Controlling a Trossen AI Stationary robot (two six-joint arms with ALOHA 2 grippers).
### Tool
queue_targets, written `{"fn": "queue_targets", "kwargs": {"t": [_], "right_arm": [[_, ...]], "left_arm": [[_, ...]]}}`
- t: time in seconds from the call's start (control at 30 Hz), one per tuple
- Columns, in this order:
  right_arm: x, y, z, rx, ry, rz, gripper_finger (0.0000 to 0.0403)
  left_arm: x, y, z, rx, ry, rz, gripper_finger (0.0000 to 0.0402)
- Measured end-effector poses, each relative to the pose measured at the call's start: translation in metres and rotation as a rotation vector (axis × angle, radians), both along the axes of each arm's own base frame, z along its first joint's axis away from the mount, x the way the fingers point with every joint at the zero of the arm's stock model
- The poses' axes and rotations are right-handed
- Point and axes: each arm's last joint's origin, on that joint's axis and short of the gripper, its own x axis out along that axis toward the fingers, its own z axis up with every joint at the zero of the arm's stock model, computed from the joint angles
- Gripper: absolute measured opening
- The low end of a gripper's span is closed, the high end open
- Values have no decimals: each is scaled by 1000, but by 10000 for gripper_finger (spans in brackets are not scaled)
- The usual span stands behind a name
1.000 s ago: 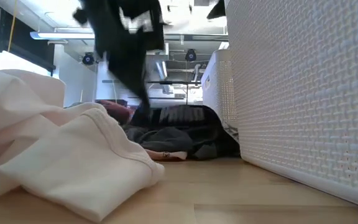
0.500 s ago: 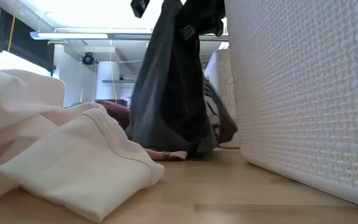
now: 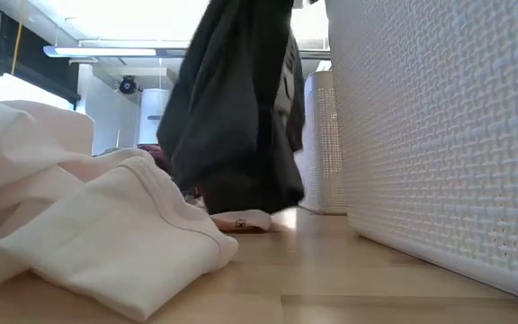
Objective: Sort clothes
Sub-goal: Put the grey shorts into the top bin
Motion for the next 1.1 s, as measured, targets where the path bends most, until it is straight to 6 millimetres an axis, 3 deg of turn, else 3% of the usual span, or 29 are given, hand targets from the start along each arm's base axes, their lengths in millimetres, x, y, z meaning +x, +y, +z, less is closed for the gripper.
{"fn": "queue_targets", "kwargs": {"t": [0.13, 0.33, 0.43, 0.53, 0.63, 0.73, 0.97, 1.1], "right_arm": [[-18, -8, 59, -158, 7, -98, 3], [-67, -34, 138, -408, 59, -404, 1], [-93, -51, 162, -442, 86, -497, 1], [-116, -70, 168, -438, 166, -565, 1], [-130, -94, 157, -363, 248, -640, 0], [-136, -118, 132, -197, 364, -636, 0], [-123, -160, 38, 119, 747, -584, 3], [-125, -173, -12, 281, 900, -562, 36]], "left_arm": [[-15, 1, 20, 11, -121, 35, 49], [-38, 5, 40, 20, -209, 170, 85], [-43, 6, 42, 38, -201, 191, 91], [-44, 6, 40, 39, -172, 189, 92], [-43, 4, 36, 16, -135, 182, 92], [-42, 4, 33, 3, -113, 181, 92], [-41, 4, 28, 7, -66, 179, 92], [-41, 2, 23, -16, -5, 173, 92]]}}
